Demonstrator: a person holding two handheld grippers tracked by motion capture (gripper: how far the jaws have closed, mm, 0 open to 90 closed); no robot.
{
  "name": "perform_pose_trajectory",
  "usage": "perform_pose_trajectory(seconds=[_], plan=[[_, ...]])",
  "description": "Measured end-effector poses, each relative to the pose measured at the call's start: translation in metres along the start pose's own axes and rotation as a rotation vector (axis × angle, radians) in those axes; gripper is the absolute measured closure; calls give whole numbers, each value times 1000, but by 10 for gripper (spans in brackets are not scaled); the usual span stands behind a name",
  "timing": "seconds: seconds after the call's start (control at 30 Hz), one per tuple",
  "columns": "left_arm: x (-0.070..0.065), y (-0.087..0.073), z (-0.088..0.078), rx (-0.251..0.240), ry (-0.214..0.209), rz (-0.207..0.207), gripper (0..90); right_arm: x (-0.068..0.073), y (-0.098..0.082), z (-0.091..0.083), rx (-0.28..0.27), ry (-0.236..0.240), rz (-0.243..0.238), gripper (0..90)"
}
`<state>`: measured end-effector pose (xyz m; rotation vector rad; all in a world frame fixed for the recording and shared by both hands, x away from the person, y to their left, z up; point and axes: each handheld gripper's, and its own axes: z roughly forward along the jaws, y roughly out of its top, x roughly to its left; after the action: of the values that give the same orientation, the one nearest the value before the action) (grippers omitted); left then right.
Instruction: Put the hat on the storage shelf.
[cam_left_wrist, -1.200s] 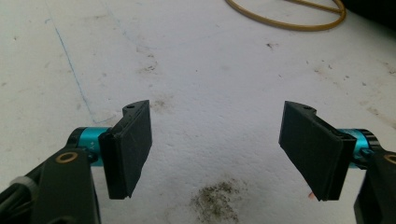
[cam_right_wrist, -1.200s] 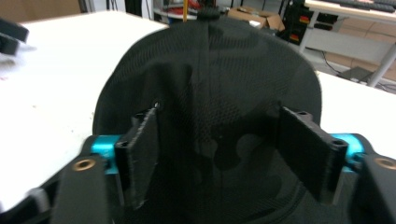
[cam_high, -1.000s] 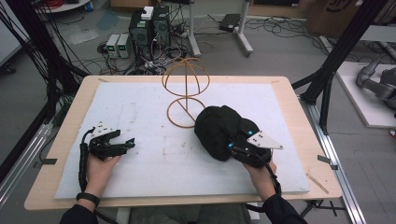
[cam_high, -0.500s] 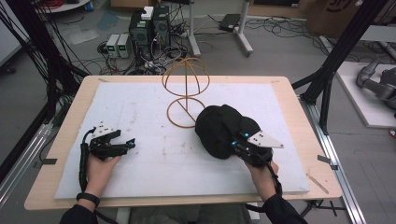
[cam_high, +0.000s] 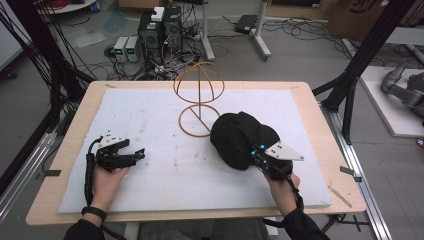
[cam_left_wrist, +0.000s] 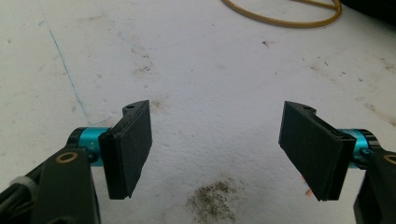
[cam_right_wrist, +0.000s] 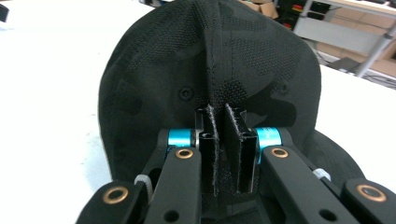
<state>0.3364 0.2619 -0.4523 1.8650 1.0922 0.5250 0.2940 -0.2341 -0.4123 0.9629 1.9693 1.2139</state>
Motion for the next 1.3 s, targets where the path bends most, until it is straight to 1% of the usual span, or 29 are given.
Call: perform_pose_trajectory(seconds=[0.03, 0.07, 0.1, 0.13, 0.23, 0.3, 0.5, 0.57, 0.63, 0.67, 0.7, 0.73, 0.77, 0.8, 0.83, 0.9, 0.93, 0.97, 1.0, 1.03, 1.07, 1.1, 1.13, 1.17, 1.23, 1.3], plan=[[0, 0, 0, 0, 2, -2, 258, -1, 0, -2, 5, -10, -5, 851], [0, 0, 0, 5, 2, -3, 259, -2, -1, -5, 12, -39, -16, 851], [0, 0, 0, 8, 0, -5, 259, -2, -1, -5, 12, -39, -16, 851], [1, 0, 1, 9, 0, -7, 259, -4, -2, -7, 16, -50, -4, 850], [1, 1, 1, 14, 1, -14, 261, -6, -4, -9, 17, -55, 10, 849], [1, 1, 2, 18, 5, -17, 261, -6, -4, -9, 18, -59, 1, 849], [1, 1, 2, 18, 3, -18, 261, -5, -4, -8, 20, -60, 3, 848], [1, 1, 1, 21, 2, -14, 261, -5, -4, -8, 16, -62, -3, 830], [1, 1, 2, 20, 0, -10, 261, -5, -4, -8, 12, -67, -8, 798], [1, 1, 2, 21, 0, -8, 261, -3, -4, -7, 15, -84, -2, 678], [1, 1, 2, 23, 2, -4, 261, -3, -4, -7, 15, -84, -2, 678], [0, 1, 2, 23, 2, -6, 261, -3, -4, -6, 8, -99, 7, 631], [0, 1, 2, 19, 2, -5, 261, -3, -4, -5, 13, -94, 22, 637], [0, 1, 2, 18, 2, -6, 261, -4, -4, -4, 15, -95, 14, 629], [0, 1, 2, 18, 1, -5, 261, -3, -5, -1, 22, -86, 21, 575], [0, 1, 2, 19, 1, -5, 261, -3, -5, 0, 28, -82, 23, 580], [0, 1, 2, 22, 2, -4, 261, -2, -5, 2, 41, -83, 11, 646], [0, 1, 2, 20, 0, -6, 261, -2, -5, 2, 41, -83, 11, 646], [0, 1, 2, 19, 0, -5, 261, -3, -5, 2, 45, -74, 10, 672], [0, 1, 2, 17, 0, -7, 260, -4, -6, 2, 51, -57, 13, 719], [0, 1, 2, 19, 1, -5, 260, -4, -6, 2, 51, -57, 13, 719], [0, 1, 2, 16, 2, -8, 261, -4, -5, 2, 52, -48, 12, 752], [0, 1, 2, 20, 3, -5, 261, -2, -4, 1, 57, -41, 1, 813], [0, 1, 2, 20, 3, -5, 261, -2, -4, 1, 57, -41, 1, 813], [-1, 1, 2, 23, 5, 2, 261, -1, -3, 1, 59, -38, -7, 863], [-1, 1, 2, 25, 4, 7, 261, -2, -3, 0, 52, -42, -7, 868]])
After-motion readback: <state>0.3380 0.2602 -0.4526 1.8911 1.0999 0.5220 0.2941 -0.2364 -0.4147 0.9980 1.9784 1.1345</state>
